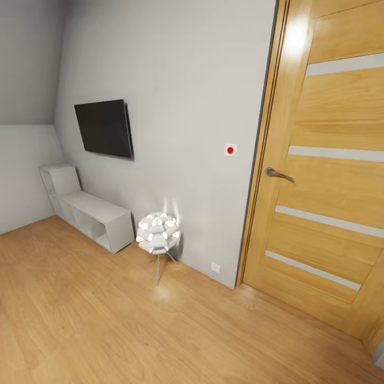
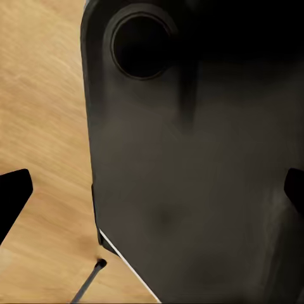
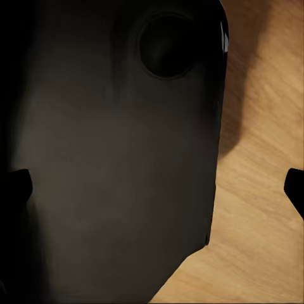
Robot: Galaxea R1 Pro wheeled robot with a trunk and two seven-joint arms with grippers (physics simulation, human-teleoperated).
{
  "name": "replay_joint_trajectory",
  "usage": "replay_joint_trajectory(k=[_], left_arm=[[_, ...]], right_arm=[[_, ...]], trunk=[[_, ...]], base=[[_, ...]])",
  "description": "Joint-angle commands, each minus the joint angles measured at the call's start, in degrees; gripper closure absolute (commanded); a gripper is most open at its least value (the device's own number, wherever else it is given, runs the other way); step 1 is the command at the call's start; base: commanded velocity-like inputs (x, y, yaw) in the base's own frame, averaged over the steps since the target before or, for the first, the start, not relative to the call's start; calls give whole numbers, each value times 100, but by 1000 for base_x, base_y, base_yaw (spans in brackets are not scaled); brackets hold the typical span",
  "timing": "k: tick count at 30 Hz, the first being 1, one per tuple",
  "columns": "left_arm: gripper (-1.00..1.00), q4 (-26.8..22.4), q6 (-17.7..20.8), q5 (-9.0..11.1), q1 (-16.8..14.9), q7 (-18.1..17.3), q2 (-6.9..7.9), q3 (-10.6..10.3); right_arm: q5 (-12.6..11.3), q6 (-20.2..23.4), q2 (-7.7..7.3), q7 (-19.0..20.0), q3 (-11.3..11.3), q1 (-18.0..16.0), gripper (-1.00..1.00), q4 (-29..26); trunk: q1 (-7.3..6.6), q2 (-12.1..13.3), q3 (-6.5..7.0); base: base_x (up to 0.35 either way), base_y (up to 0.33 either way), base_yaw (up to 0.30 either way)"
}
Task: Attach the digital camera to the camera tripod in the bedroom.
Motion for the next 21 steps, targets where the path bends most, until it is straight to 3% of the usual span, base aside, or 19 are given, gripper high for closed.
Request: replay_joint_trajectory(k=[1, 21], left_arm=[[-100, 0, 0, 0, -1, 0, 0, 0], [-100, -114, -88, -3, 8, 0, 15, 2]], right_arm=[[0, 0, 0, 0, 0, -1, -100, 0], [24, 20, -48, 45, 1, -8, -100, -18]], trunk=[[0, -1, -3], [0, -1, -3]], base=[[0, 0, 0], [0, 0, 0]])
